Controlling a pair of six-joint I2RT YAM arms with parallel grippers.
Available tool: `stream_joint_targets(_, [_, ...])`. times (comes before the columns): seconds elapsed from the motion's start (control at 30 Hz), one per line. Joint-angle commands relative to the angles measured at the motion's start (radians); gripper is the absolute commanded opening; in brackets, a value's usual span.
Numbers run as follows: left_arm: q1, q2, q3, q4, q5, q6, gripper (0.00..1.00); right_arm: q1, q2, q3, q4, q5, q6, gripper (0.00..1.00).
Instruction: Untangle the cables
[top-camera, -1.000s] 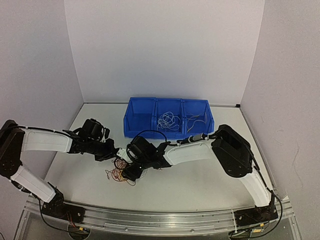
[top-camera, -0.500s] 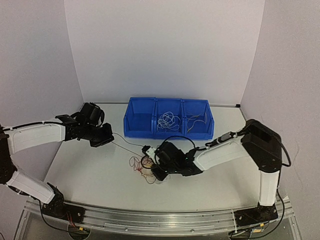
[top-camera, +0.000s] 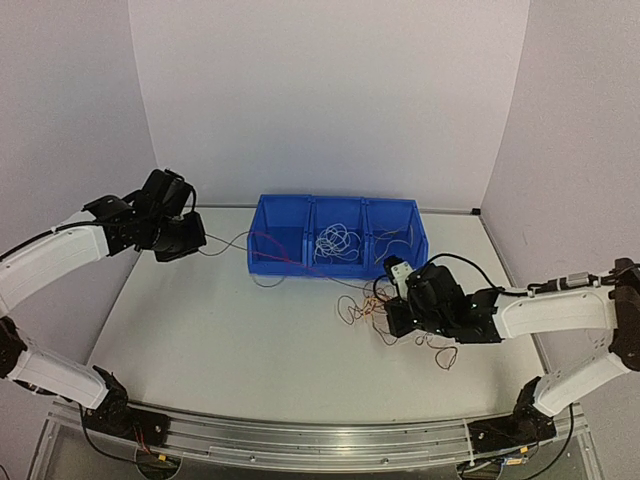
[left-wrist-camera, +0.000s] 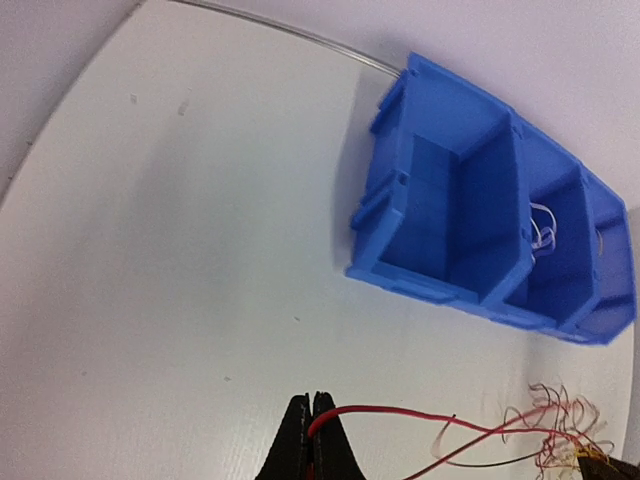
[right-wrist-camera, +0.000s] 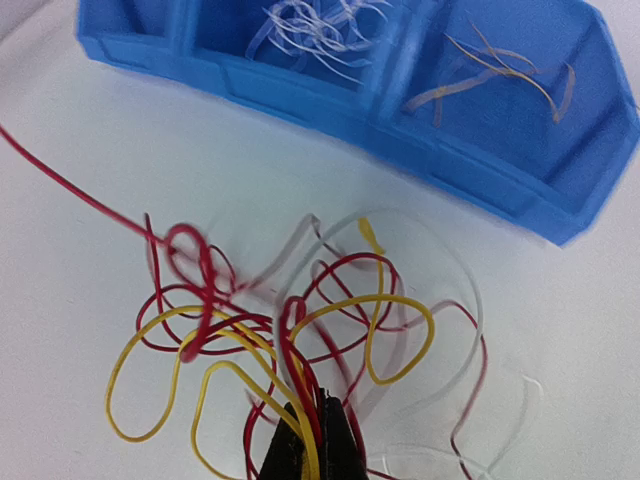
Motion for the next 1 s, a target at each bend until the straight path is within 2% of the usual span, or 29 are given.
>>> stream_joint_targets(0.0, [0.07, -0.05, 0.133, -0.173, -0.316, -0.008, 0.0, -0.059, -0.092, -0.077, -0.286, 0.169, 0.032, 0.0])
stream_joint_targets(0.1, [0.074, -0.053, 0.156, -0.189, -0.33, 0.001, 0.0, -0.066, -0.129, -0.102, -0.289, 0.143, 0.02, 0.02])
stream_joint_targets(0.33, [0.076, -0.047, 0.229, -0.177, -0.304, 0.06, 0.0, -0.07, -0.101, -0.114, -0.294, 0.13, 0.062, 0.01])
stream_joint_targets(0.47, [0.076, -0.063, 0.235, -0.042, -0.146, 0.198, 0.0, -0.071, -0.096, -0.102, -0.294, 0.081, 0.069, 0.02])
stream_joint_targets(0.6, [0.075, -0.063, 0.282, 0.054, 0.021, 0.269, 0.0, -0.07, -0.086, -0.088, -0.294, 0.032, 0.052, 0.06])
stream_joint_targets(0.87, [0.074, 0.057, 0.499, 0.182, 0.356, 0.371, 0.0, -0.071, -0.056, -0.08, -0.29, 0.03, 0.062, 0.1])
stream_joint_targets(0.97, [0.073, 0.135, 0.615, 0.19, 0.411, 0.39, 0.0, -0.07, -0.045, -0.078, -0.289, 0.029, 0.069, 0.1])
